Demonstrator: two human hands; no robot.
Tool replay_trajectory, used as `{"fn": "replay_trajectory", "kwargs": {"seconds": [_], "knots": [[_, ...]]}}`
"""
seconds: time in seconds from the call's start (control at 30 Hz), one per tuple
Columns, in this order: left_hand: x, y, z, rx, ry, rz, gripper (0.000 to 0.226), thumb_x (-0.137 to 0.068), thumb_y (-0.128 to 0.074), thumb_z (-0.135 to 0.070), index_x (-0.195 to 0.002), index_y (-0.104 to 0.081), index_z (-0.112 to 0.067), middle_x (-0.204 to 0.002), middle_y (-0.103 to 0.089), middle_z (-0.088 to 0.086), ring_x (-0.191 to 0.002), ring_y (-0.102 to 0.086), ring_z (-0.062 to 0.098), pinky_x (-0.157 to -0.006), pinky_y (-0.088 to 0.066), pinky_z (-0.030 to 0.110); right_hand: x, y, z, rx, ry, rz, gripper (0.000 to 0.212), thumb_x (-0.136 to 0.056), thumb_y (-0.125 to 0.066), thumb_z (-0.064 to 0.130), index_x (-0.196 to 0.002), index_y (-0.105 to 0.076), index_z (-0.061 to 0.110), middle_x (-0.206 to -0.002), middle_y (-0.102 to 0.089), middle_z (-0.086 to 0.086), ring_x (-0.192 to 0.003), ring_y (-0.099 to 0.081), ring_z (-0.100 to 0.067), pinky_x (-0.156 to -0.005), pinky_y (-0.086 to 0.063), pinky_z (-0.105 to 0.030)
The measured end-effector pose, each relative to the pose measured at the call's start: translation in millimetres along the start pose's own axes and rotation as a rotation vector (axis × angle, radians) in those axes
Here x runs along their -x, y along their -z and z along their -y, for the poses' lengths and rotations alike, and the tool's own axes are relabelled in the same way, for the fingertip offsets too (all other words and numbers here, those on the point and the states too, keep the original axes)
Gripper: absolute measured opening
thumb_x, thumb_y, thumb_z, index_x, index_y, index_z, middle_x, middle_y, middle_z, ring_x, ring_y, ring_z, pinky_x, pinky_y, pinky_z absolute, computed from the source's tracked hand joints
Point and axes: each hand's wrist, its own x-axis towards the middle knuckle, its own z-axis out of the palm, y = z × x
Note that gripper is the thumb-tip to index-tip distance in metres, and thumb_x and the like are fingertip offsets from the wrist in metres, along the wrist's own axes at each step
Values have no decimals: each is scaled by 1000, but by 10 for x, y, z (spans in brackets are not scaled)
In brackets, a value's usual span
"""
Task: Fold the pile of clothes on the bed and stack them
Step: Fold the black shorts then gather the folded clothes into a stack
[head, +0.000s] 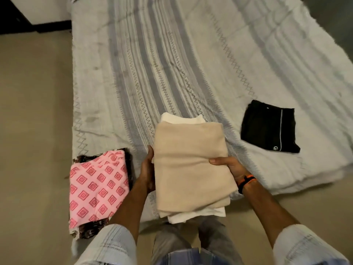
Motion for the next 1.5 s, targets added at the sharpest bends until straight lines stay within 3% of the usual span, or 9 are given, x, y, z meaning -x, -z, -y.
{"fn": "replay_trajectory", "kwargs": {"seconds": [0.1, 0.2, 0.43, 0.53, 0.7, 0.8, 1.07, 1.27, 1.5], "knots": [[23, -236, -18, -48, 137, 144, 86, -81, -43, -78, -119, -70, -6, -128, -61, 24, -109, -65, 38, -93, -50, 46, 146, 272, 82, 11, 76, -85, 47, -65, -72, 8, -112, -70, 5, -106, -73, -15, -91, -71, -31, -77, -57, -38], [55, -542, 80, -95, 88, 213, 93, -66, -65, -79, -131, -62, -12, -136, -57, 22, -125, -54, 41, -108, -40, 55, 306, 570, 156, 28, 120, -71, 55, -61, -76, 8, -116, -67, 7, -105, -74, -12, -91, -71, -27, -75, -57, -35], [71, -1342, 538, -125, 38, 275, 107, -40, -88, -67, -128, -63, -11, -129, -62, 21, -118, -59, 39, -86, -56, 48, 677, 1391, 373, 83, 228, -152, 54, -58, -77, 11, -111, -66, 12, -106, -74, -10, -98, -68, -28, -81, -54, -39], [88, -1828, 859, -216, 44, 276, 105, -34, -96, -54, -124, -65, -8, -124, -65, 20, -113, -63, 37, -87, -56, 46, 873, 1885, 443, 91, 224, -196, 69, -50, -84, 19, -116, -66, 9, -111, -72, -15, -105, -64, -35, -94, -51, -46], [79, -2482, 1328, -327, 72, 240, 63, -68, -81, -33, -123, -66, -7, -121, -67, 20, -107, -66, 36, -89, -54, 44, 1183, 2541, 411, 70, 247, -276, 66, -57, -81, 20, -119, -65, 7, -107, -73, -14, -102, -66, -36, -94, -51, -47], [25, -2830, 1538, -366, 69, 243, 51, -72, -75, -31, -118, -68, -9, -118, -68, 19, -103, -67, 35, -89, -52, 44, 1312, 2891, 361, 3, 283, -312, 64, -63, -89, 25, -120, -65, 10, -106, -75, -10, -101, -68, -33, -93, -53, -47], [-407, -3592, 1966, -518, 128, 264, 55, -67, -84, -25, -117, -67, -6, -114, -71, 16, -105, -67, 33, -93, -51, 45, 1468, 3729, 382, -84, 308, -411, 67, -63, -91, 32, -122, -64, 14, -109, -75, -4, -104, -69, -27, -95, -53, -46], [-768, -4225, 2243, -567, 163, 283, 30, -80, -70, -18, -108, -68, -8, -99, -75, 11, -87, -72, 25, -80, -56, 39, 1464, 4358, 543, -135, 287, -484, 63, -68, -88, 25, -123, -63, 13, -110, -74, -4, -103, -70, -26, -91, -55, -42], [-1286, -4927, 2406, -564, 216, 291, 39, -76, -73, -20, -112, -67, -7, -109, -73, 14, -102, -67, 32, -90, -52, 43, 1318, 5023, 919, -148, 263, -507, 68, -63, -87, 28, -124, -63, 10, -111, -74, -6, -103, -70, -26, -95, -54, -46]]}}
